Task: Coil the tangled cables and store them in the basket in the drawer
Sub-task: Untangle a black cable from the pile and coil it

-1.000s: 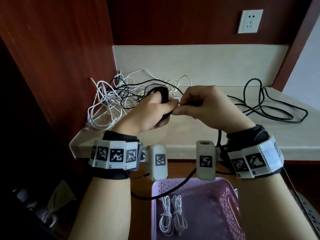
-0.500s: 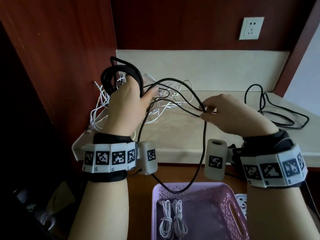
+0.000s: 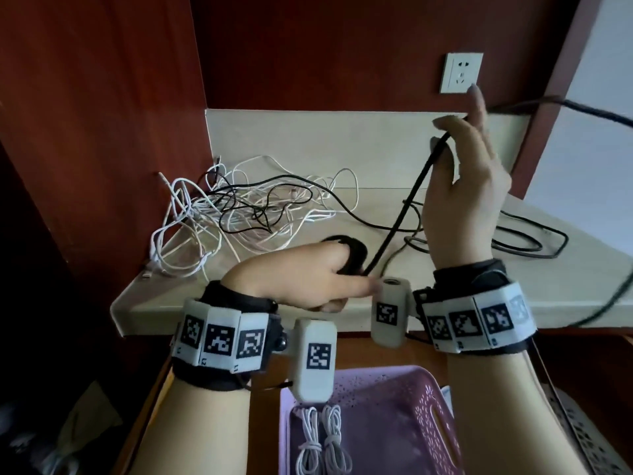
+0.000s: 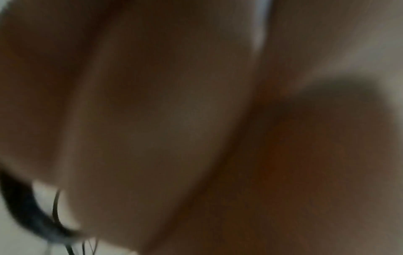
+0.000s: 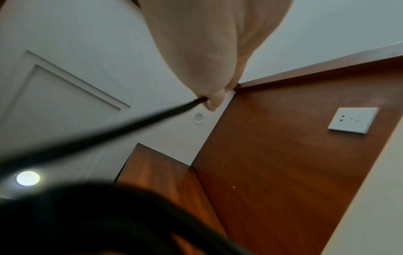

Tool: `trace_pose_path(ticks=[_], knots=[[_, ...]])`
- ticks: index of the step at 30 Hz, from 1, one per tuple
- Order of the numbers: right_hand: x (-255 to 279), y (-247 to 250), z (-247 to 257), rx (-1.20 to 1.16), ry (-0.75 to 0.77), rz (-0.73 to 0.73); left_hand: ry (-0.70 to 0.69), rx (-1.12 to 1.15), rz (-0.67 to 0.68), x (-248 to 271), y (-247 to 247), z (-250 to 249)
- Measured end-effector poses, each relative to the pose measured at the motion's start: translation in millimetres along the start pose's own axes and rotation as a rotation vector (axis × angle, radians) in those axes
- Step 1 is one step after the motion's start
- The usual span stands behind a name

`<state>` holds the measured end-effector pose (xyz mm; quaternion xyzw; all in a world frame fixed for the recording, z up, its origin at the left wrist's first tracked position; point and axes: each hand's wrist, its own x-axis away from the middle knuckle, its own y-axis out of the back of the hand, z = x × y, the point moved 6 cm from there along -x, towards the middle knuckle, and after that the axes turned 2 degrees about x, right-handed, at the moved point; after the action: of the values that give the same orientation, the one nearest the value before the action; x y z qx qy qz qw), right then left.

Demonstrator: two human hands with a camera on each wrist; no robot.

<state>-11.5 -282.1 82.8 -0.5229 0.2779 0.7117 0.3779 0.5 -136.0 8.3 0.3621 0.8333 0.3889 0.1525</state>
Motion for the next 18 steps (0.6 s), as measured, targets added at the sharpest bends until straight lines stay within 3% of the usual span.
trace_pose_path(ticks=[3, 8, 11, 15, 18], knots=[[4.8, -16.7, -17.3, -0.126, -0.041, 0.191, -0.086, 0.268, 0.205, 10.3, -10.9, -11.7], [31.7, -55.3, -25.9, -0.328, -0.226, 0.596, -0.373, 0.851, 0.167, 21.0, 13.1, -20.6], [50.6, -70.6, -11.6, -0.425, -0.245, 0.816, -0.528, 1.172, 0.110, 20.5, 32.5, -19.5], [54.0, -75.3, -2.8, -0.420, -0.431, 0.893, -0.696, 1.460, -0.055, 27.5, 58.9, -12.2], [47.6, -72.3, -5.9, -0.289, -0.366, 0.832, -0.798, 1.737, -0.042, 30.2, 68.7, -7.9]])
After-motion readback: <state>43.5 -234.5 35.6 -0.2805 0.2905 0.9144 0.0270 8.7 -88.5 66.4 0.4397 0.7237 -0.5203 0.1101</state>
